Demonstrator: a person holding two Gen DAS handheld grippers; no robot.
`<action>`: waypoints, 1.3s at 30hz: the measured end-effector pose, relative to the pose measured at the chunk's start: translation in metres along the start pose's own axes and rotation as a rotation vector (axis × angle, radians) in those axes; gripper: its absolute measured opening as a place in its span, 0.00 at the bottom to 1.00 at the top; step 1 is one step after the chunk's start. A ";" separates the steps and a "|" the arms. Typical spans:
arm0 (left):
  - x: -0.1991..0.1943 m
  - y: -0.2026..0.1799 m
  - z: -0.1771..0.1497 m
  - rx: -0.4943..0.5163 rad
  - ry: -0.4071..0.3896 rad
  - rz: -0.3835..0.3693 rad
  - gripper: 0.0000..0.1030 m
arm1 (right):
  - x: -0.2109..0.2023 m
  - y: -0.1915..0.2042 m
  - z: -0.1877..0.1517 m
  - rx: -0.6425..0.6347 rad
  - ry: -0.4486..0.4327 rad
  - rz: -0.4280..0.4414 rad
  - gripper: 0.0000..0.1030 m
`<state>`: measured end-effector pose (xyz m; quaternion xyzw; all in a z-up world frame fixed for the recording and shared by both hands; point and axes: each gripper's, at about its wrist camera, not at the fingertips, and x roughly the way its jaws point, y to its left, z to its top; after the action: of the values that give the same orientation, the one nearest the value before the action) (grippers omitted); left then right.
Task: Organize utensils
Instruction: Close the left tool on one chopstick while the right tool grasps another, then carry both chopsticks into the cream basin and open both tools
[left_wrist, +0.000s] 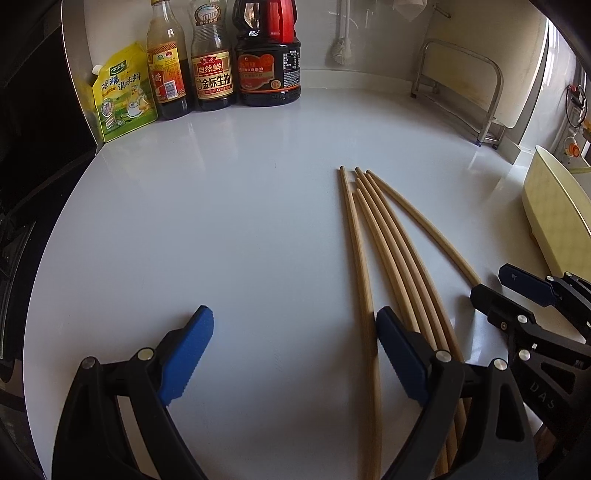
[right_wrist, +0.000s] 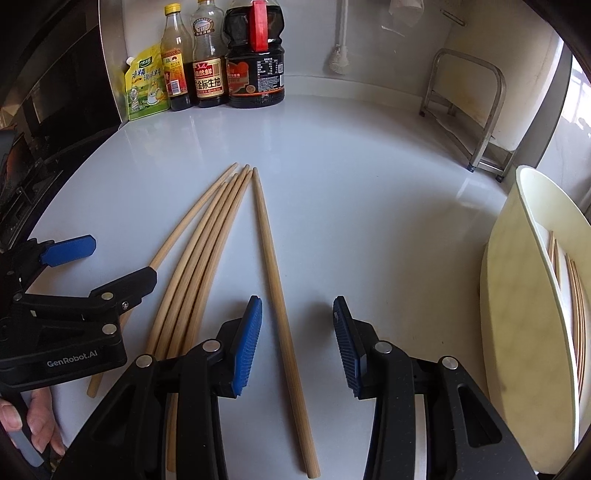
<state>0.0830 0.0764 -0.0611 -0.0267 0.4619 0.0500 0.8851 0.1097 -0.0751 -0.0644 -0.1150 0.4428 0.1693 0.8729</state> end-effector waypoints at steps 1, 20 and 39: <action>0.001 0.000 0.002 0.001 0.001 0.000 0.87 | 0.001 0.002 0.001 -0.008 -0.004 -0.002 0.38; -0.010 -0.005 0.000 0.001 -0.005 -0.106 0.07 | -0.003 0.004 -0.003 -0.013 -0.025 0.034 0.06; -0.081 -0.040 0.026 0.005 -0.093 -0.219 0.07 | -0.089 -0.018 0.012 0.116 -0.209 0.103 0.06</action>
<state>0.0624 0.0342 0.0201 -0.0723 0.4148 -0.0472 0.9058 0.0769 -0.1049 0.0153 -0.0231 0.3640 0.1989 0.9096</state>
